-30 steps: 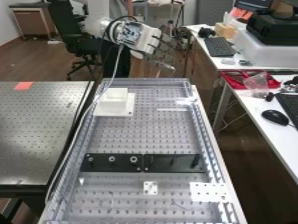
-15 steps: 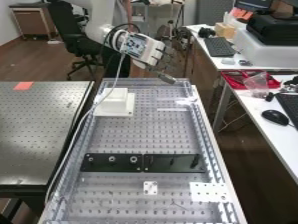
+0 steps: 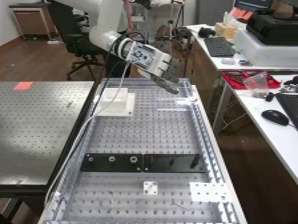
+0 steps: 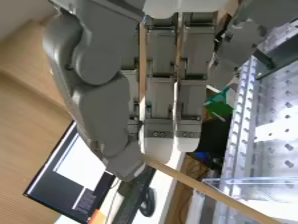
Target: Grab the chopstick and place it in the clear container
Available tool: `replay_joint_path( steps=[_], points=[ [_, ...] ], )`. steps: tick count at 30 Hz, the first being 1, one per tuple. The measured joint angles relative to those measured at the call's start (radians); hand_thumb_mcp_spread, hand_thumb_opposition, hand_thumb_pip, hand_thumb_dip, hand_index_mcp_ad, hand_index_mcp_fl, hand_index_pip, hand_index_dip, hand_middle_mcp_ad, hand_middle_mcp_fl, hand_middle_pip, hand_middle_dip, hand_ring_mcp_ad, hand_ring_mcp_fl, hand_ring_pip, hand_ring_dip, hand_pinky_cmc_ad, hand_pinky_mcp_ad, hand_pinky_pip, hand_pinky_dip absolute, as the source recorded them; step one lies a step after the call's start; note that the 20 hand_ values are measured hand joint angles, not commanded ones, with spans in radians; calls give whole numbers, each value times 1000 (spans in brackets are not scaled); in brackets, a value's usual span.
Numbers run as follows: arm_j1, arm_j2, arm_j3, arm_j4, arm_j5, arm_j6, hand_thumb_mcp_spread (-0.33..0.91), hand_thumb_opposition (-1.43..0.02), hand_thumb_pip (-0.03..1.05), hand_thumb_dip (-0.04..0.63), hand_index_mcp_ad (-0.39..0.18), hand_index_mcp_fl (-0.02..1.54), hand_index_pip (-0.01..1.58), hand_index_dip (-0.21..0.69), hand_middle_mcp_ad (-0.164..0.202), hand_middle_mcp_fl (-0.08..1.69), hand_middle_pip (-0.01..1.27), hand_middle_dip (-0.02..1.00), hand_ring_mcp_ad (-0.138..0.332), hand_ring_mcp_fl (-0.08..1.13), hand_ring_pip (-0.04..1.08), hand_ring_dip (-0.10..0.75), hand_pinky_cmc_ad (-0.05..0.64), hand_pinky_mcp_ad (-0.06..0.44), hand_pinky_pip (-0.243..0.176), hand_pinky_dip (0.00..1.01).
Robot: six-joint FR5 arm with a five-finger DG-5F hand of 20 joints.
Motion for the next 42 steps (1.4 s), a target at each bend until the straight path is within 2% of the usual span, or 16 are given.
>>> replay_joint_path(
  steps=[11,14,20,25,35,42],
  points=[
    [-32,-36,41,-43,-56,-40,672,-1051,497,260,-70,972,860,63,45,1140,555,632,23,1038,79,443,485,234,175,176],
    [-41,-49,62,-68,-76,-57,672,-1051,497,260,-70,972,860,63,42,1140,555,632,19,1033,79,443,483,230,175,176],
    [-50,-73,101,-125,-97,-60,672,-1051,497,260,-70,972,860,63,45,1145,550,627,23,1038,80,443,482,230,175,176],
    [-56,-109,162,-216,-106,-51,672,-1051,497,260,-73,972,860,61,45,1140,539,623,21,1033,75,443,485,230,176,176],
    [-62,-150,231,-309,-111,-42,665,-1066,497,260,-75,979,860,61,45,1138,539,620,14,1031,75,443,482,230,176,176],
    [-67,-189,290,-396,-116,-7,665,-1068,497,260,-77,983,860,61,44,1140,541,607,5,1047,75,442,476,234,175,199]
  ],
)
